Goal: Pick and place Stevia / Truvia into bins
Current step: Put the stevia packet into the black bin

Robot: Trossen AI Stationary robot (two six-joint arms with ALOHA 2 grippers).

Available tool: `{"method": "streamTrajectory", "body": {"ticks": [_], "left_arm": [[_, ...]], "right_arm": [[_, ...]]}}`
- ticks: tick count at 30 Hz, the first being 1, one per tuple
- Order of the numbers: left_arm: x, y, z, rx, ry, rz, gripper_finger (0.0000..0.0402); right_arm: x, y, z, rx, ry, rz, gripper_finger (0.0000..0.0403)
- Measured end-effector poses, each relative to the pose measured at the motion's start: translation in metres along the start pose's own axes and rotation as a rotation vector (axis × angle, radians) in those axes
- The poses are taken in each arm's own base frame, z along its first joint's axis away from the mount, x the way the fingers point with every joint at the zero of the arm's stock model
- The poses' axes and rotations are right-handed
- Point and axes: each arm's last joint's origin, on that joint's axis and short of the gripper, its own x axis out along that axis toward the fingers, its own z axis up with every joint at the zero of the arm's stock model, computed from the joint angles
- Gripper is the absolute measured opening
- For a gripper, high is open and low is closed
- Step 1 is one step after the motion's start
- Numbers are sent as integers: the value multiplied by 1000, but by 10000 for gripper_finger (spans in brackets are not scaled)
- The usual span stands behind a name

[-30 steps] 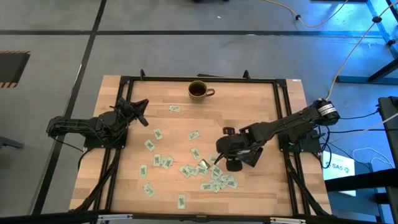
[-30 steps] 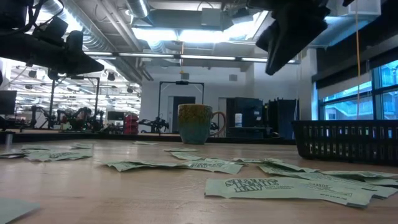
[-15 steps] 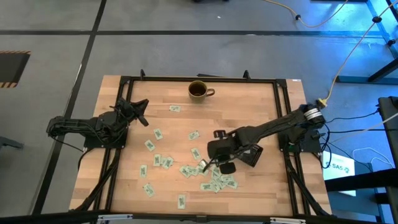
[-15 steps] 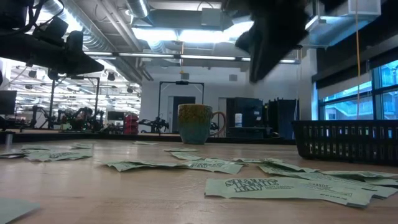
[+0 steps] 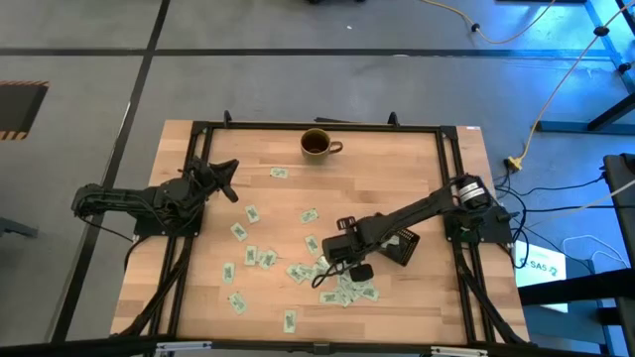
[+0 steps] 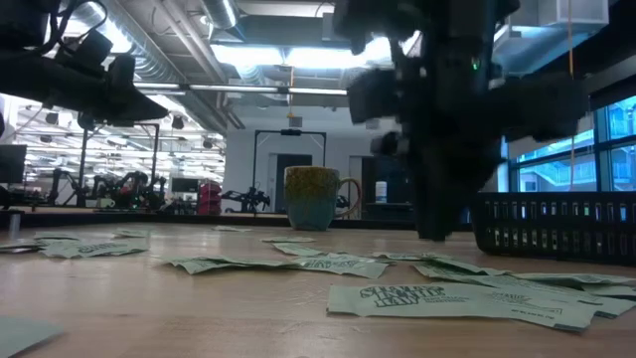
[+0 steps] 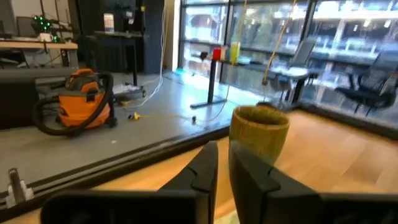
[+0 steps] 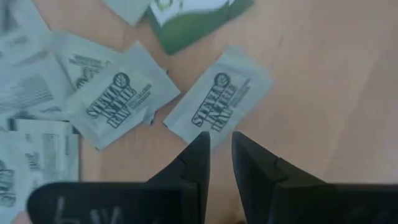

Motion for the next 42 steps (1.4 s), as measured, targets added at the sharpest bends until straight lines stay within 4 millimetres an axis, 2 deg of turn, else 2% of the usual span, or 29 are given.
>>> {"method": "streamTrajectory", "body": {"ticks": [7,19,22,33,37,42], "left_arm": [[1,-1,-1,12,10,2,33],[1,-1,-2,17,15,2,33],[1,-1,-2,17,15,2,33],[1,-1,-2,17,15,2,33],[1,-1,-2,17,15,2,33],[1,-1,-2,17,15,2,33]], "right_arm": [[11,1,0,1,30,1,68],[12,1,0,7,34,23,4],[12,1,0,7,31,23,11],[13,1,1,12,22,20,82],[13,-2,1,28,23,26,78],[14,-7,1,64,26,75,50]]}}
